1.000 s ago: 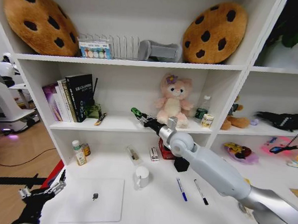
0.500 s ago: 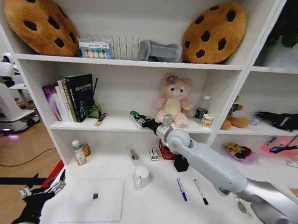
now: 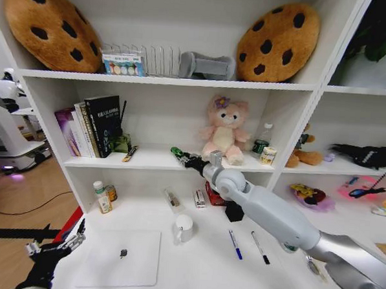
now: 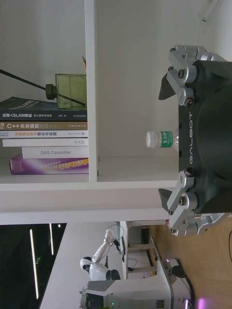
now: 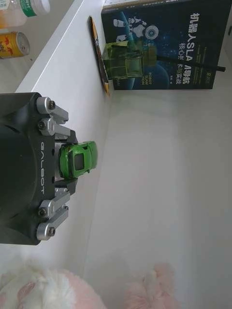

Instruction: Organize the objects on the table.

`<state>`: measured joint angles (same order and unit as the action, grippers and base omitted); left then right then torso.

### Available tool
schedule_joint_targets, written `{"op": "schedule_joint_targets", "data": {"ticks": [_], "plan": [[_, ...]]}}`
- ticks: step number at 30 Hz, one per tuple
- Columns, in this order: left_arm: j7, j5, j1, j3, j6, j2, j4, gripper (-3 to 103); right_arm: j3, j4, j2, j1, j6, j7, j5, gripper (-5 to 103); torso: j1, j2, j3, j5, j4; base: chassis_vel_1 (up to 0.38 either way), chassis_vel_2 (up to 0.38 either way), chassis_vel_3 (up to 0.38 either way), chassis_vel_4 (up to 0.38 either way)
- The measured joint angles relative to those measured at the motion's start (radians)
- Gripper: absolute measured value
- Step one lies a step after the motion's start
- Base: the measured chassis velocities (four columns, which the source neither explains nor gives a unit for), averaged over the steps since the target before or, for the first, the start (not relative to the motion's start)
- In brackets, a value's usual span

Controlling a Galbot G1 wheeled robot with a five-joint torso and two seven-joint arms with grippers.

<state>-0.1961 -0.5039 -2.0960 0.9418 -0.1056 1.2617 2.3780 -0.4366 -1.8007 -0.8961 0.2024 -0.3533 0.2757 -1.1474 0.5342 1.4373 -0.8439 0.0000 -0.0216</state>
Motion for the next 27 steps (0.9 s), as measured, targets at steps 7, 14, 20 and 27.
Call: {"op": "schedule_joint_targets", "data": {"ticks": [7, 14, 20, 27], "plan": [[0.000, -0.003, -0.005, 0.004, -0.002, -0.007, -0.001, 100, 0.014, -0.006, 0.000, 0.011, -0.007, 0.008, -0.004, 66, 0.000, 0.000, 0.000, 0.0000, 0.0000, 0.000, 0.000, 0.000, 0.000], [-0.002, -0.008, 0.003, 0.005, -0.002, -0.010, -0.003, 100, 0.062, -0.076, 0.012, 0.013, -0.045, 0.063, -0.049, 93, 0.000, 0.000, 0.000, 0.0000, 0.0001, 0.000, 0.000, 0.000, 0.000], [-0.005, -0.009, 0.022, 0.000, 0.003, -0.014, -0.003, 100, 0.138, -0.236, 0.057, 0.089, -0.070, 0.106, -0.069, 100, 0.000, 0.000, 0.000, -0.0001, 0.0001, 0.000, 0.000, 0.000, 0.000], [-0.008, -0.016, 0.037, -0.002, 0.013, -0.017, -0.004, 100, 0.355, -0.458, 0.175, 0.395, -0.065, 0.108, 0.031, 100, 0.000, 0.000, 0.000, 0.0002, -0.0002, 0.000, 0.000, 0.000, 0.000]]}}
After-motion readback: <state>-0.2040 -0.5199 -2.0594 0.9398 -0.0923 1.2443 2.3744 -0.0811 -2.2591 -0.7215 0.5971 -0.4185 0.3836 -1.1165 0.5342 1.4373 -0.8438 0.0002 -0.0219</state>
